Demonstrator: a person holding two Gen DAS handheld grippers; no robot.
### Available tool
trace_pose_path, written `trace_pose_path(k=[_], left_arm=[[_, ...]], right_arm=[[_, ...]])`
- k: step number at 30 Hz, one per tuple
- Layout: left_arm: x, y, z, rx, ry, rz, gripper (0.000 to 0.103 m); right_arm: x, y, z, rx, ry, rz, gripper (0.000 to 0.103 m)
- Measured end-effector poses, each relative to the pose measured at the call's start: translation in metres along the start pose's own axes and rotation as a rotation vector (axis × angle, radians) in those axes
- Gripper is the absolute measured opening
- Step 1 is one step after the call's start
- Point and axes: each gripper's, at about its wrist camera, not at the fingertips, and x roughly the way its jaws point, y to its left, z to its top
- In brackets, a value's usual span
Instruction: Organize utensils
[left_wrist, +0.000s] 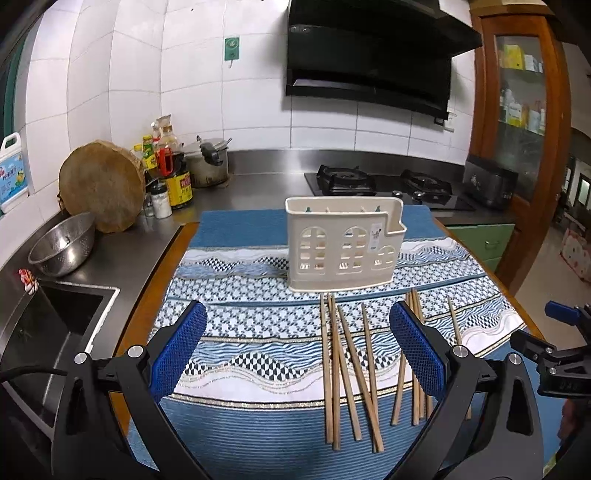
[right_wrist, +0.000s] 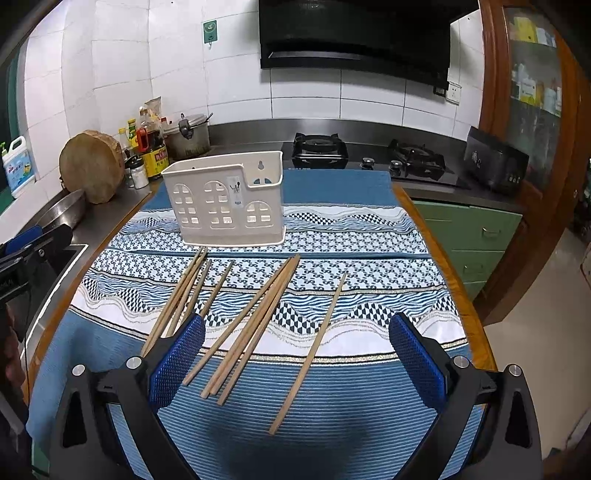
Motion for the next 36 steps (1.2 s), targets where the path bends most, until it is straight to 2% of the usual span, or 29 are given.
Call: trace_pose_path(k=[12, 15, 20, 28, 30, 31, 33, 36], left_arm=[[0.012, 0.003, -0.022, 0.034, 0.014, 0.024, 0.098], [0.015, 0.003, -0.031, 0.051, 0.029, 0.026, 0.098], [0.025, 0.004, -0.046, 0.081, 0.073, 0.034, 0.097], [0.046, 0.007, -0.069, 0.087, 0.156, 0.008, 0.096], [0.052, 0.005, -0.073, 0.094, 0.181, -0.011, 0.087], [0.057, 0.005, -0.077, 0.091, 0.199, -0.018, 0.087], [0.062, 0.004, -0.080, 0.094, 0.222, -0.030, 0.076], [0.073, 0.003, -0.083, 0.086, 0.256, -0.060, 0.070]], right_arm=[[0.018, -0.005, -0.024, 0.035, 0.065, -0.006, 0.094], [0.027, -0.005, -0.035, 0.049, 0.099, 0.000, 0.084], [0.045, -0.007, -0.051, 0.081, 0.163, 0.012, 0.075], [0.065, -0.004, -0.067, 0.114, 0.235, 0.022, 0.055], [0.070, -0.004, -0.071, 0.127, 0.252, 0.029, 0.049], [0.071, -0.004, -0.071, 0.130, 0.256, 0.029, 0.047], [0.074, -0.004, -0.073, 0.136, 0.266, 0.029, 0.041], [0.076, -0.004, -0.075, 0.140, 0.274, 0.027, 0.033]])
